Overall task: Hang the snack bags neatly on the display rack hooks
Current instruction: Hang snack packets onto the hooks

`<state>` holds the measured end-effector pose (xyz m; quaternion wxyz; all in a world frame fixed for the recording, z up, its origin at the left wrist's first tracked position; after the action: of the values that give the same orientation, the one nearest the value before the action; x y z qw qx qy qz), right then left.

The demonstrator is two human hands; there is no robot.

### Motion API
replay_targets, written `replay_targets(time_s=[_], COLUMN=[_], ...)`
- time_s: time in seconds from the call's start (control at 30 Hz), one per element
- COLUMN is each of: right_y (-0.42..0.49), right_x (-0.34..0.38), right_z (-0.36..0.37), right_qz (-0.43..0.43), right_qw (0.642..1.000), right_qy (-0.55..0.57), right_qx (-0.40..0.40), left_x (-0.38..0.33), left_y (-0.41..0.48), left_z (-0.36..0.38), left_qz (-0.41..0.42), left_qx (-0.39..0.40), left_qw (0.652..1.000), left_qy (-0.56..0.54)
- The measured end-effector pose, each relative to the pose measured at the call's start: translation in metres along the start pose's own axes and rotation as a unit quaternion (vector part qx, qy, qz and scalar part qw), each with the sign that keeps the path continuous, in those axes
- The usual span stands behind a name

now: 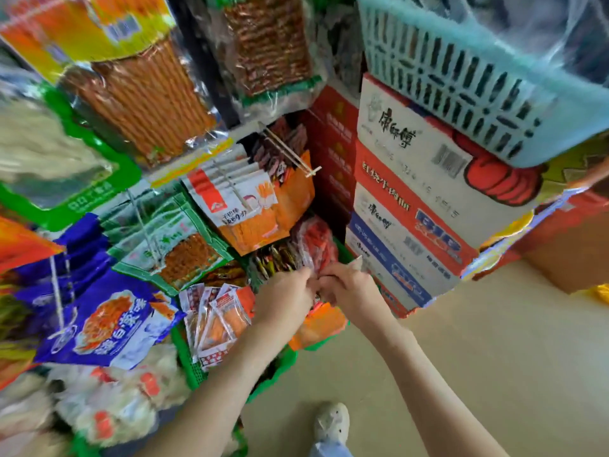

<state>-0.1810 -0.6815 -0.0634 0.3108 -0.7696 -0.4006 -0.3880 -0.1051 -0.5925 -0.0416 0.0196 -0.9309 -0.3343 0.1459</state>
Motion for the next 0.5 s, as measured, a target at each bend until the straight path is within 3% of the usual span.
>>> replay_targets(time_s=[0.07, 0.2, 0.3, 0.33, 0.4, 0.5], right_y=[0.031, 0.08, 0.104, 0.11, 0.122, 0.14], right_x=[0.001, -0.015, -0.03, -0.034, -0.038, -0.039], right_z=[-0.005, -0.019, -0.025, -0.026, -0.025, -0.025], right_qz=[0.019, 0.072, 0.116, 0.122, 0.125, 0.094], right_qw=[1.0, 0.996, 0.991, 0.99, 0.985, 0.987], right_qy=[0.005, 0.025, 0.052, 0.067, 0.116, 0.131], right_qx=[-0.001, -0.041, -0.032, -0.025, -0.013, -0.001], left_x=[0.015, 0.046, 0.062, 0.064, 0.064, 0.057], left_y=[0.026, 0.072, 0.082, 0.083, 0.088, 0.106], left_z=[-0.007, -0.013, -0.006, -0.002, 0.006, 0.005], left_qz=[-0.002, -0.036, -0.125, -0.145, -0.166, -0.152], left_qx=[0.021, 0.15, 0.19, 0.181, 0.132, -0.008], left_qw=[0.995, 0.951, 0.867, 0.853, 0.876, 0.923], left_qy=[-0.096, -0.268, -0.444, -0.467, -0.434, -0.352])
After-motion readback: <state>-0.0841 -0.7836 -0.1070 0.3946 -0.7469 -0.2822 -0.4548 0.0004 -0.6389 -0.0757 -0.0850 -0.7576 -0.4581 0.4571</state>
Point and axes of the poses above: each hand's wrist, its own y-axis towards the middle knuckle, its own z-axis out of the palm, x = y × z, the point moved 5 cm from there along y, towards the middle knuckle, and after that the axes turned 3 degrees about z, right-handed, at the moved point
